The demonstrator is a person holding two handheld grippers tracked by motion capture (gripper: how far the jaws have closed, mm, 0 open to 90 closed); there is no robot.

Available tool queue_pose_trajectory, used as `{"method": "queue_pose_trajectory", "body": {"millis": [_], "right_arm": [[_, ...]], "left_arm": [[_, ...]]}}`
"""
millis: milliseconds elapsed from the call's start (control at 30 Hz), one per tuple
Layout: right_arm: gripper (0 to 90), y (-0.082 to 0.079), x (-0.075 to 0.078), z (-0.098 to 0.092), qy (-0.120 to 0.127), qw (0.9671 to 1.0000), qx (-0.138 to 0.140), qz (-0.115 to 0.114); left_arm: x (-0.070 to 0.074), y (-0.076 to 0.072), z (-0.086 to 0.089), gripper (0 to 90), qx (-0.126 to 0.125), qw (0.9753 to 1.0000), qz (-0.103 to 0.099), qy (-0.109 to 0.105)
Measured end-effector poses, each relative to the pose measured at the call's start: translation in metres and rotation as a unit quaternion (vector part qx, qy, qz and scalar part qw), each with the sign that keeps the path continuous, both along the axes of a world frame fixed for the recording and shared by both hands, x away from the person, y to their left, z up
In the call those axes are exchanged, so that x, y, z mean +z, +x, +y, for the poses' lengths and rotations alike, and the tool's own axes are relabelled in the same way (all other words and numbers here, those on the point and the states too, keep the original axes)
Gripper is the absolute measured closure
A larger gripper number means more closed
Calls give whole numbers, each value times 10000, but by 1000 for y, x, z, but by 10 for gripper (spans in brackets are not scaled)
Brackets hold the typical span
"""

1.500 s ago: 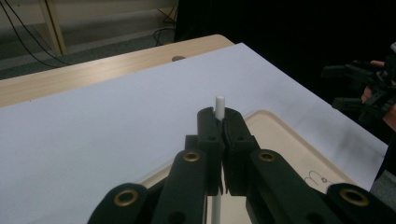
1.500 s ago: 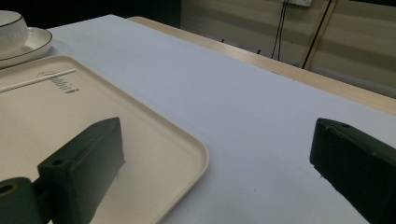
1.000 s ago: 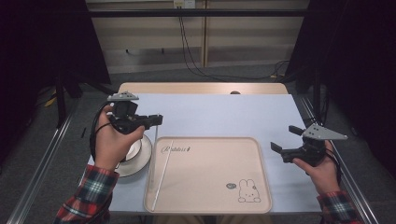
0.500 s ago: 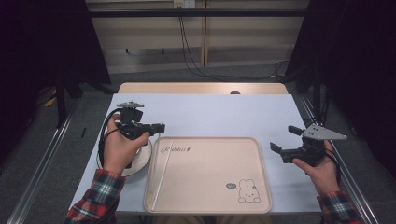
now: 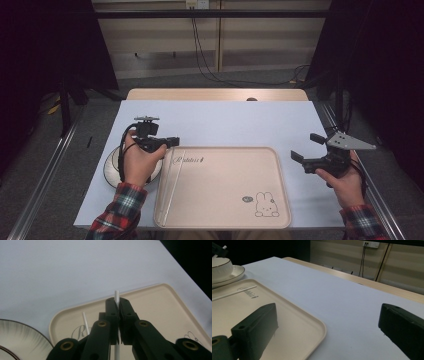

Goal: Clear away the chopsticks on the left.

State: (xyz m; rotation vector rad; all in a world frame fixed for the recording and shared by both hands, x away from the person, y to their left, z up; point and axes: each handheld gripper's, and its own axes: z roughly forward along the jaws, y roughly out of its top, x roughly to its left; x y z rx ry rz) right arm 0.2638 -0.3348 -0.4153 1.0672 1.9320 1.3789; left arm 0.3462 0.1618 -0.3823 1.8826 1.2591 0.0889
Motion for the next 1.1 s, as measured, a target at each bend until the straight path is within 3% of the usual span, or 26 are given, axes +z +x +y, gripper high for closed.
{"method": "queue_pose_trajectory", "body": {"millis": [433,1100], "right_arm": [[17,-1,3,-2,221,9997,9,-81],[17,-1,3,-2,190,9998,-10,-92]], "left_arm": [[-20,10,-2,870,301,9992,222,149],[-56,19,-7,854,628,9962,565,227]]}}
